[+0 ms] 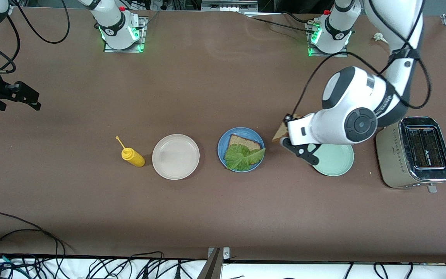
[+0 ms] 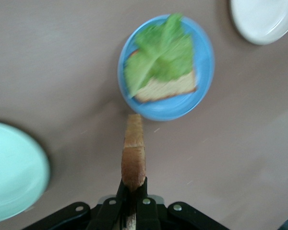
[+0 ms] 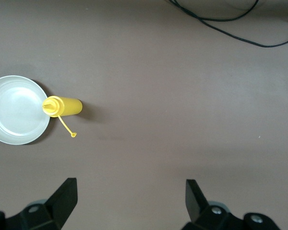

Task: Make sandwich in blue plate with both arms
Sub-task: 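Carry the bread slice with the left gripper over the blue plate, then lower the bread onto the lettuce and open the left gripper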

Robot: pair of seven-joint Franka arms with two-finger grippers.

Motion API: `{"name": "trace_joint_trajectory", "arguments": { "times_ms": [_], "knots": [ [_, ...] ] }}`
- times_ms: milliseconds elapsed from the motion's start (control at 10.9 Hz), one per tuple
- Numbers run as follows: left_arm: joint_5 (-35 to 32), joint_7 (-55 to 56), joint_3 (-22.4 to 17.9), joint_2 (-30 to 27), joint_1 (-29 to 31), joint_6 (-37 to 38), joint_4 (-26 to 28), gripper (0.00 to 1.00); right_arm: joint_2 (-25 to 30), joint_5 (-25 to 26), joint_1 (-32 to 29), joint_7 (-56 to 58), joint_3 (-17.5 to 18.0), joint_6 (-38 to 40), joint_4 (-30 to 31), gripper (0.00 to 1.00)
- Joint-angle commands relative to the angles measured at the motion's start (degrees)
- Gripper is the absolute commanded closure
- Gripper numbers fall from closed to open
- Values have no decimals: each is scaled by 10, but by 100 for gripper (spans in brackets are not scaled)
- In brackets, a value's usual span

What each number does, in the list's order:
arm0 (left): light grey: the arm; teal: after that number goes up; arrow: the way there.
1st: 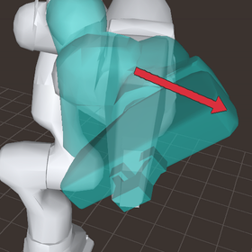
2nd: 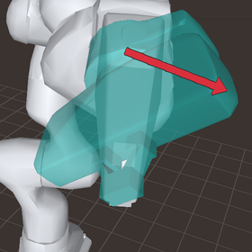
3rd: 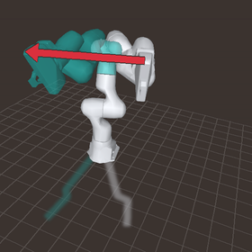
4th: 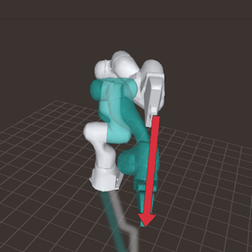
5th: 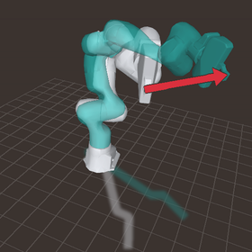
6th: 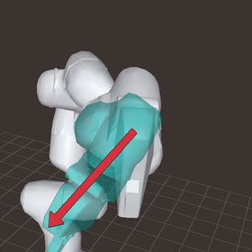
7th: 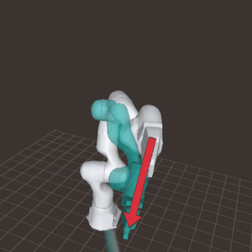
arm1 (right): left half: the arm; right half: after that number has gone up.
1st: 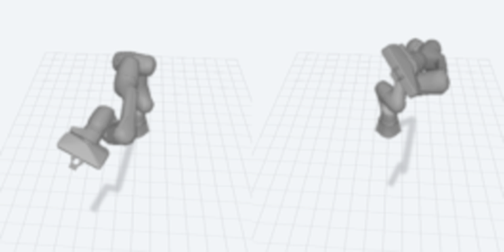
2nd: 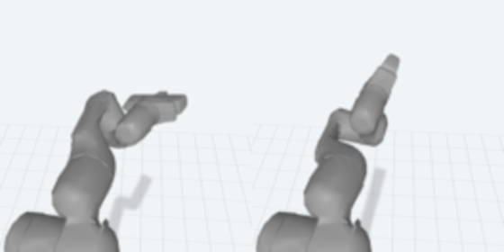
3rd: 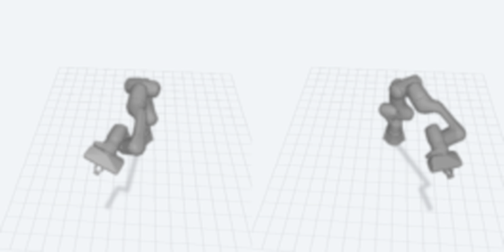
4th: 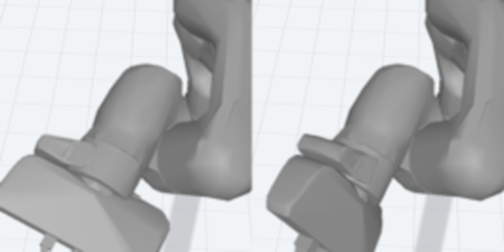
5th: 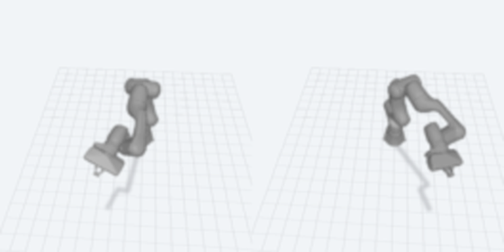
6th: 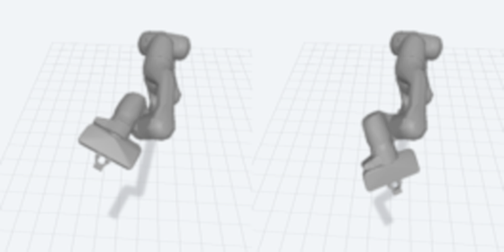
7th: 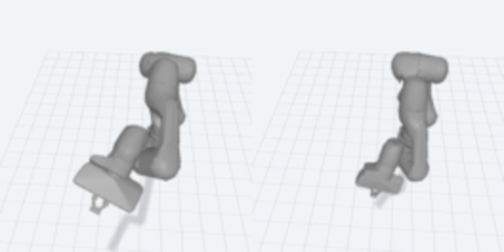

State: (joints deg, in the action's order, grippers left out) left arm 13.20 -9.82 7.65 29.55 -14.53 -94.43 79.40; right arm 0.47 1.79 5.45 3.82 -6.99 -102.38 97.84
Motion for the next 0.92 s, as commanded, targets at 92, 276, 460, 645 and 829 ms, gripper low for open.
{"name": "trace_joint_trajectory", "arguments": {
  "times_ms": [92, 276, 460, 645, 829],
  "knots": [
    [103, 126, -9, 38, -65, -128, -14, 100, -9, 9, 1, 0, 2, 19, -21, 0],
    [168, 126, -9, 66, -62, -175, -14, 100, -9, 9, 1, 0, 2, 22, -22, 0],
    [235, 123, -10, 86, -59, -196, -14, 100, -9, 9, 1, 0, 2, 22, -22, 0],
    [283, 117, -11, 95, -32, -196, -14, 100, -9, 9, 1, 0, 2, 22, -22, 0],
    [361, 36, -11, 110, -11, -196, -11, 100, -10, 9, 1, 1, 1, 22, -22, 0]
  ]
}}
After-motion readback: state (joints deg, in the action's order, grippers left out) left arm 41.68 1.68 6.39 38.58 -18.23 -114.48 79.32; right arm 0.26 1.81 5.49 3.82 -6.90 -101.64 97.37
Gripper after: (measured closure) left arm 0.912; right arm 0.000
